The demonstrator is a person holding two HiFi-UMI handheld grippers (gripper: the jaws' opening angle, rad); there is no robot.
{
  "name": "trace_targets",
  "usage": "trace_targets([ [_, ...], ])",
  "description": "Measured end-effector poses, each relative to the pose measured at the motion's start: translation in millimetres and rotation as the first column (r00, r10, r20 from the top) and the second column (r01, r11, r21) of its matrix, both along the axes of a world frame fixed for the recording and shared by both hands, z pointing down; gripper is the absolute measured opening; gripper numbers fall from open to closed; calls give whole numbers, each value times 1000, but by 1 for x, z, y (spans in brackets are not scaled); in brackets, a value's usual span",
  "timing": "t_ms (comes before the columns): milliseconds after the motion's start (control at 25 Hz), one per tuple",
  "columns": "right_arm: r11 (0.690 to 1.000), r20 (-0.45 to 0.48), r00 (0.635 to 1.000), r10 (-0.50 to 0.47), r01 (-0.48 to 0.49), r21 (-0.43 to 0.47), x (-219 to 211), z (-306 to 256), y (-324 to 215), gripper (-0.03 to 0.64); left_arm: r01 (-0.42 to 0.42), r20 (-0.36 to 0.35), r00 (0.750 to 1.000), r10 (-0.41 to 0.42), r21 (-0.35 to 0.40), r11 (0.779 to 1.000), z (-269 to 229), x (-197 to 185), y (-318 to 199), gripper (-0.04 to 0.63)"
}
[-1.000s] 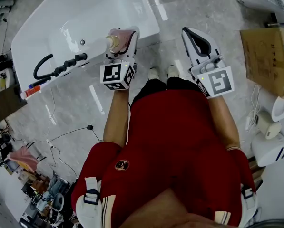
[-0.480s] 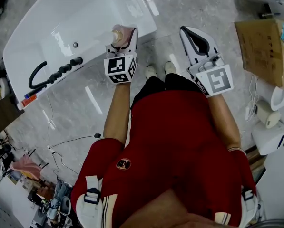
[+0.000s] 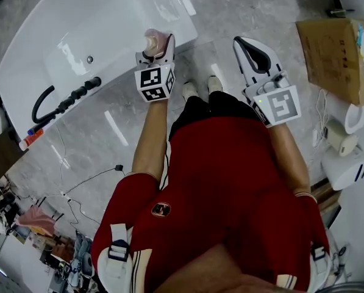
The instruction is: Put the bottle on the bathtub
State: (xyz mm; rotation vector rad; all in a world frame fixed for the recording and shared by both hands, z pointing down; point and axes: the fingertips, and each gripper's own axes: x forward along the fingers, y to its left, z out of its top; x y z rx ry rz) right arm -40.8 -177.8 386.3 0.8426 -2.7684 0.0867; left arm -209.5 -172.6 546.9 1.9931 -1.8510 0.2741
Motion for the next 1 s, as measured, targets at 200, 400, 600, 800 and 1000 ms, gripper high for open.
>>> trace_targets([
  [200, 1000, -23, 1000, 14, -14, -7, 2, 4, -2, -3, 1, 5, 1000, 0, -35, 999, 21, -3, -9, 225],
  [400, 999, -41, 999, 32, -33, -7, 8, 7, -7, -3, -13, 12, 1000, 14, -79, 997, 47, -2, -18, 225],
  [600, 998, -63, 996, 55, -56, -14, 16, 10, -11, -3, -26, 15, 999, 28, -116, 993, 67, 1, -25, 225],
  [800, 997, -83, 994, 69, -71, -22, 22, 15, -13, -3, -36, 15, 999, 38, -137, 990, 81, 5, -33, 225],
  [1000, 997, -92, 993, 72, -74, -22, 25, 19, -15, -3, -43, 19, 999, 46, -151, 988, 93, 8, -38, 225],
])
